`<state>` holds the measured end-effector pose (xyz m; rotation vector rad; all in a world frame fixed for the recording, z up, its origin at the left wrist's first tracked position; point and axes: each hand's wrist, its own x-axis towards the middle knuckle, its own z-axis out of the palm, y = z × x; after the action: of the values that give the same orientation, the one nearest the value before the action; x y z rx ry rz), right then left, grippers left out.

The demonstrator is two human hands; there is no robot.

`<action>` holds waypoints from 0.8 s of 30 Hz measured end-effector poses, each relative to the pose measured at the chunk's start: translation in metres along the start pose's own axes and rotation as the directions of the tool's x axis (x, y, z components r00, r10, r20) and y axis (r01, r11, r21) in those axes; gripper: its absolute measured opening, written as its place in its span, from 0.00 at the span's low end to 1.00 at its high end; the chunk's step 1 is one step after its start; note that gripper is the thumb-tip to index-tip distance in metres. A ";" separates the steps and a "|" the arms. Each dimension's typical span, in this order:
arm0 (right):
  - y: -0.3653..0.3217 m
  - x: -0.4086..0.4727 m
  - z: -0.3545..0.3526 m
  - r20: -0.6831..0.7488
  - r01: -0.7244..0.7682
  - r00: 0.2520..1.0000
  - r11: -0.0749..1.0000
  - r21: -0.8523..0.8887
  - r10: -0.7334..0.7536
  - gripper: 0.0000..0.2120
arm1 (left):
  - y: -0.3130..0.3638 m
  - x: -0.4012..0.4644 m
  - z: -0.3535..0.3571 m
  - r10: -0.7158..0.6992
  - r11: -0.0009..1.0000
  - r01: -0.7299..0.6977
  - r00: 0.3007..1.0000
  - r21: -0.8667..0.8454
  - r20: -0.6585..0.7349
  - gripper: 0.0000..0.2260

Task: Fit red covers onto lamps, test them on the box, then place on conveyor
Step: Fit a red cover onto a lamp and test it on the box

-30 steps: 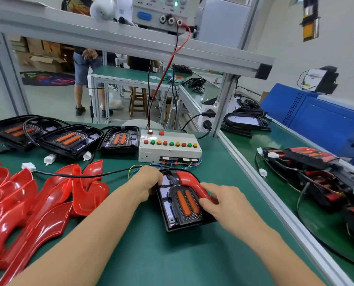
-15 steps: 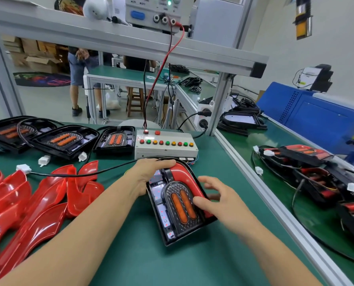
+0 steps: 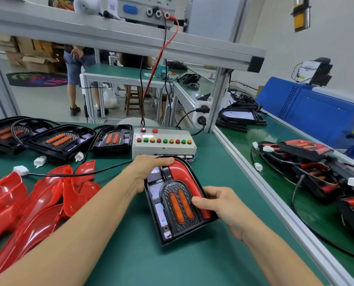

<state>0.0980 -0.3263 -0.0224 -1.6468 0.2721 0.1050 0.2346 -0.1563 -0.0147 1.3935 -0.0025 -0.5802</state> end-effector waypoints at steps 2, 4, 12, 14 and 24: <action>0.000 -0.001 0.001 -0.006 -0.004 1.000 1.000 -0.005 0.003 0.08 | 0.001 0.001 0.001 -0.005 1.000 0.005 1.000 -0.006 0.010 0.24; 0.000 -0.002 0.000 -0.002 0.001 1.000 1.000 -0.026 -0.001 0.10 | 0.000 0.002 0.000 -0.003 1.000 0.004 1.000 -0.008 0.018 0.23; -0.001 -0.006 -0.002 0.132 -0.012 0.991 1.000 -0.014 0.013 0.22 | -0.003 0.005 -0.003 -0.010 1.000 0.011 0.994 -0.008 0.110 0.18; -0.001 -0.006 -0.003 0.149 -0.025 0.988 1.000 -0.017 0.027 0.22 | -0.001 0.005 -0.003 -0.007 1.000 0.005 0.993 0.014 0.116 0.13; 0.001 -0.013 -0.002 0.052 0.082 0.996 0.914 -0.398 -0.067 0.10 | 0.000 0.007 -0.002 0.070 0.982 -0.086 0.993 0.169 0.097 0.16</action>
<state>0.0850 -0.3268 -0.0199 -2.0591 0.1644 0.1399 0.2412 -0.1573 -0.0177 1.5271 -0.1836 -0.5880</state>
